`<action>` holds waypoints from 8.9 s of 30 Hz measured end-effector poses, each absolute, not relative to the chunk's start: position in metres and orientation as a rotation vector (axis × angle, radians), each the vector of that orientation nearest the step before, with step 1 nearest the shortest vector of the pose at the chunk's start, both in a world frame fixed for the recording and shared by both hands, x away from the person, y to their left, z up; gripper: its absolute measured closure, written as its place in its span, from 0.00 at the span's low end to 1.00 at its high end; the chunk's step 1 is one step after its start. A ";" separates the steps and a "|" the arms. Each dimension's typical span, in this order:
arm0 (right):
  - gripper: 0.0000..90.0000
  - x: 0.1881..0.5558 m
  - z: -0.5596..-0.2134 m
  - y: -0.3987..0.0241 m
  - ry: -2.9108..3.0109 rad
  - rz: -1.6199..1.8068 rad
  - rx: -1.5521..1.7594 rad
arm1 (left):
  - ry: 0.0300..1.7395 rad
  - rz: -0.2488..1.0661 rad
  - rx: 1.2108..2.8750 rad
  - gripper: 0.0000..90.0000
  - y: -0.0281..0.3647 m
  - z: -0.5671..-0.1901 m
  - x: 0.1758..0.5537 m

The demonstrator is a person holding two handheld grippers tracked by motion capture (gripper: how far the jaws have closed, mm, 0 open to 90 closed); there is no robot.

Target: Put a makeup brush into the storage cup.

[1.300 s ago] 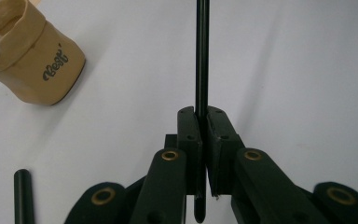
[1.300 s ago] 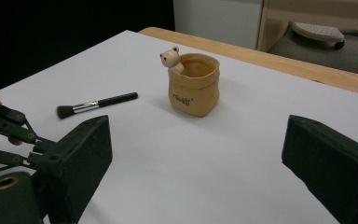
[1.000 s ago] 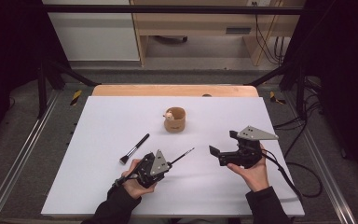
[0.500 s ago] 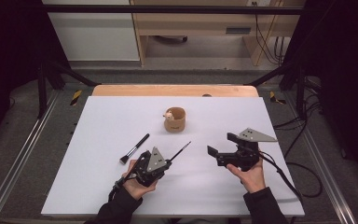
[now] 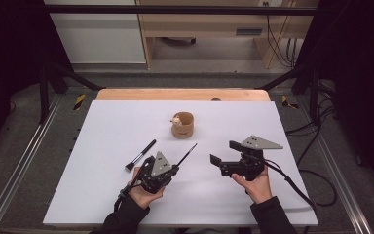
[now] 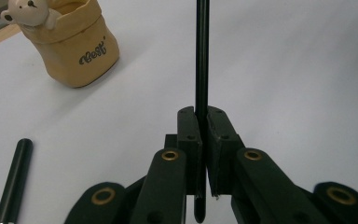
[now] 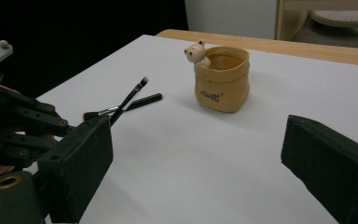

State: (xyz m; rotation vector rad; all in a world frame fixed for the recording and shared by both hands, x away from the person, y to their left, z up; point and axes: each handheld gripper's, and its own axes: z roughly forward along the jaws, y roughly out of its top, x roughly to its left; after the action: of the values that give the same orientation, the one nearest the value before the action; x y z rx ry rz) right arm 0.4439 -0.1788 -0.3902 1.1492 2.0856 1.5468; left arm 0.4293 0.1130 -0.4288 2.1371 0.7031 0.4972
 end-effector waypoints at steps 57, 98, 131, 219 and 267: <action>0.48 0.454 -0.399 -0.138 2.142 1.776 1.181 | 0.810 0.473 1.971 0.94 0.093 -0.426 0.423; 0.95 0.453 -0.402 -0.136 2.267 1.850 1.164 | 0.755 0.441 1.983 0.93 0.080 -0.431 0.413; 0.95 0.448 -0.386 -0.158 2.139 1.707 1.081 | 0.730 0.440 1.952 0.23 0.126 -0.412 0.433; 0.95 0.535 -0.343 -0.122 1.989 1.522 1.073 | 0.836 0.560 1.942 0.09 0.238 -0.412 0.438; 0.95 0.588 -0.357 -0.093 1.923 1.444 1.146 | 0.821 0.554 1.947 0.10 0.238 -0.411 0.438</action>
State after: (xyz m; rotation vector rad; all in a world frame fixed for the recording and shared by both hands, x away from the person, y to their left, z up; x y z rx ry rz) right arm 0.5877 -0.0930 -0.3572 1.1464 1.9234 1.4440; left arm 0.4382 0.2381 -0.4113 1.9466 0.8205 0.5539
